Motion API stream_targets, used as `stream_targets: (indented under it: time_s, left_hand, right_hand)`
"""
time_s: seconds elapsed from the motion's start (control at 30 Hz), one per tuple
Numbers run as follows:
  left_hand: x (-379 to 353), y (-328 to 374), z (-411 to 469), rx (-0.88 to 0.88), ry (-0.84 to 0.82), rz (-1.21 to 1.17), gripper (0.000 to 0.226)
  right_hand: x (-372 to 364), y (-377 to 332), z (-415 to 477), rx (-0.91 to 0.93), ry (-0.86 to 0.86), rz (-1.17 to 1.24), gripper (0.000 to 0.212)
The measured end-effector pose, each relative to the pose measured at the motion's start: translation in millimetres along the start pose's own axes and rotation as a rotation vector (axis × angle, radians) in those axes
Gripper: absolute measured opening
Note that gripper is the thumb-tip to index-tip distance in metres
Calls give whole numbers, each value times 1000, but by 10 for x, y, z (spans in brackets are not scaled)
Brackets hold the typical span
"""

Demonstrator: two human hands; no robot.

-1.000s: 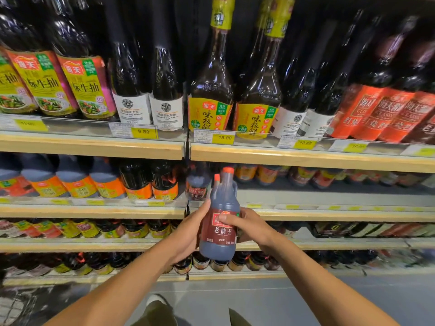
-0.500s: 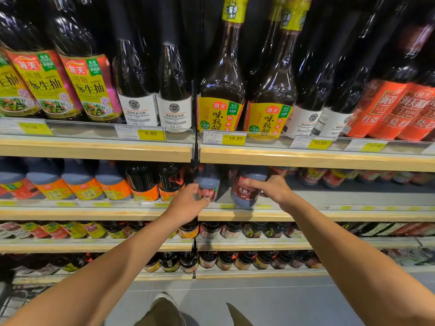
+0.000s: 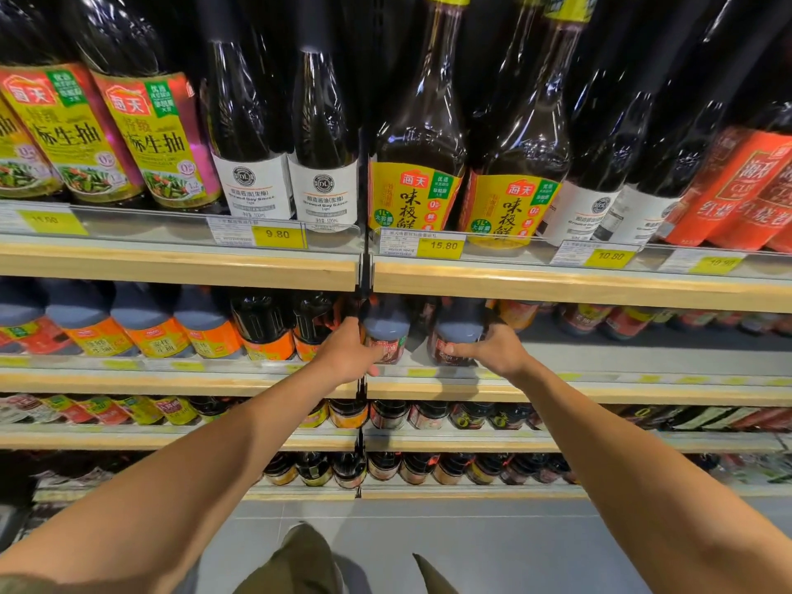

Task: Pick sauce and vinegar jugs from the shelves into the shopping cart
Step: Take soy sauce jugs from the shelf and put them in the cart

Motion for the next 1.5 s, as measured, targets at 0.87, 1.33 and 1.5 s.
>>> stream_targets:
  time_s: [0.87,1.33,1.5]
  left_hand:
    - [-114,-247,316,-34,6,27,42]
    - [-86,-189,213,-4,-9,9,43]
    - [-90,-118,68,20,-81,-92,44]
  right_hand:
    - [-162,-180,133,-53,-192,20,42]
    - [-231,-209,6,2,-87,-13,36]
    - [-174,-314,-112,67,-71,-59,44]
Point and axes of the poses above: each hand's wrist, its own z-axis towards the middle knuckle, its own x-axis out of the back of the hand, y = z × x, the point moved 4 cm from there along z, towards the middle knuckle, and after that the axes turned 1 degree about -y, right-handed, at the moved point
